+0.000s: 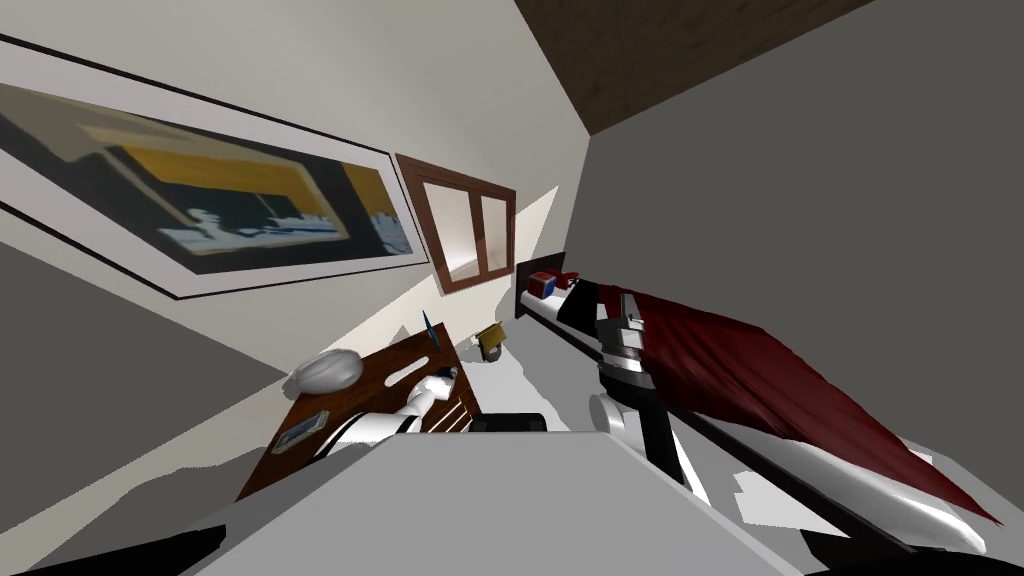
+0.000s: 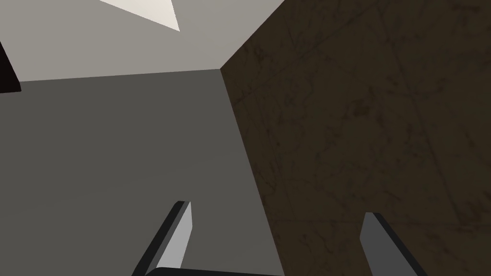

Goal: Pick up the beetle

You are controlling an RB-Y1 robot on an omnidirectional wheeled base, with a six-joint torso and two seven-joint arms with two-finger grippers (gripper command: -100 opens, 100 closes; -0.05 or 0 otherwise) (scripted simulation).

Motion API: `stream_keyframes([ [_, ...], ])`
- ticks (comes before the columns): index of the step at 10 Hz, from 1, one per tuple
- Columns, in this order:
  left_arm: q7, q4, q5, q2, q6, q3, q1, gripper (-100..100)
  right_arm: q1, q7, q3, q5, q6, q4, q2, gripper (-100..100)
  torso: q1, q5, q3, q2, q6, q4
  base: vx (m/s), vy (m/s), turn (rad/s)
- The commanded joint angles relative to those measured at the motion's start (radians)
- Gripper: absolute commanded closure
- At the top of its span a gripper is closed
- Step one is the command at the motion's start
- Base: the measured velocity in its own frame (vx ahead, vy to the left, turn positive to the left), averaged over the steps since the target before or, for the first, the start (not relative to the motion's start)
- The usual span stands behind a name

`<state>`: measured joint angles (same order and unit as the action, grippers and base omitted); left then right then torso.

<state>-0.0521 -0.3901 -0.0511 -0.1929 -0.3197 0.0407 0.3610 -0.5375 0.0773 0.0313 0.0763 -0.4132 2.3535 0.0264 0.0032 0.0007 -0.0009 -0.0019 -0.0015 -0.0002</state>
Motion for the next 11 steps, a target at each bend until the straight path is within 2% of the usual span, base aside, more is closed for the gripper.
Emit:
stream_keyframes([
  [1, 0.033, 0.020, -0.033, 0.004, 0.020, 0.015, -0.001, -100, 0.000, 0.000, 0.000, 0.000, 0.000, 0.000, 0.000, 0, 0.000, 0.000, 0.000, 0.000, 0.000, 0.000, 0.007, 0.038, -0.109],
  [2, 0.020, 0.016, -0.022, 0.003, 0.012, 0.009, 0.000, -100, 0.000, 0.000, 0.000, 0.000, 0.000, 0.000, 0.000, 0, 0.000, 0.000, 0.000, 0.000, 0.000, 0.000, 0.003, 0.018, -0.021],
  [3, 0.025, 0.018, -0.024, 0.003, 0.016, 0.010, 0.001, 100, 0.000, 0.000, 0.000, 0.000, 0.000, 0.000, 0.000, 0, -0.001, 0.000, 0.000, 0.000, 0.000, 0.000, 0.000, 0.000, 0.000],
  [7, 0.023, 0.018, -0.024, 0.003, 0.015, 0.009, 0.001, 100, 0.000, 0.000, 0.000, 0.000, 0.000, 0.000, 0.000, 0, -0.002, 0.000, 0.000, 0.000, -0.001, 0.000, 0.000, 0.000, 0.000],
  [8, 0.023, 0.018, -0.024, 0.003, 0.015, 0.009, 0.001, 0, 0.000, 0.000, 0.000, 0.000, 0.000, 0.000, 0.000, 0, -0.002, 0.000, 0.000, 0.000, -0.001, 0.000, 0.000, 0.000, 0.000],
  [9, -0.008, 0.019, 0.013, -0.003, 0.009, -0.003, 0.011, 100, 0.000, 0.000, 0.000, 0.000, 0.000, 0.000, 0.000, 0, -0.002, 0.000, 0.000, 0.000, -0.001, 0.000, 0.001, -0.021, 0.139],
  [10, -0.008, 0.019, 0.013, -0.003, 0.009, -0.003, 0.011, 100, 0.000, 0.000, 0.000, 0.000, 0.000, 0.000, 0.000, 0, -0.003, 0.000, 0.000, 0.000, -0.002, 0.000, 0.001, -0.030, 0.083],
  [11, -0.028, 0.019, 0.036, -0.007, 0.004, -0.012, 0.018, 100, 0.000, 0.000, 0.000, 0.000, 0.000, 0.000, 0.000, 0, -0.003, 0.000, 0.000, 0.000, -0.001, 0.000, -0.008, -0.035, 0.067],
])
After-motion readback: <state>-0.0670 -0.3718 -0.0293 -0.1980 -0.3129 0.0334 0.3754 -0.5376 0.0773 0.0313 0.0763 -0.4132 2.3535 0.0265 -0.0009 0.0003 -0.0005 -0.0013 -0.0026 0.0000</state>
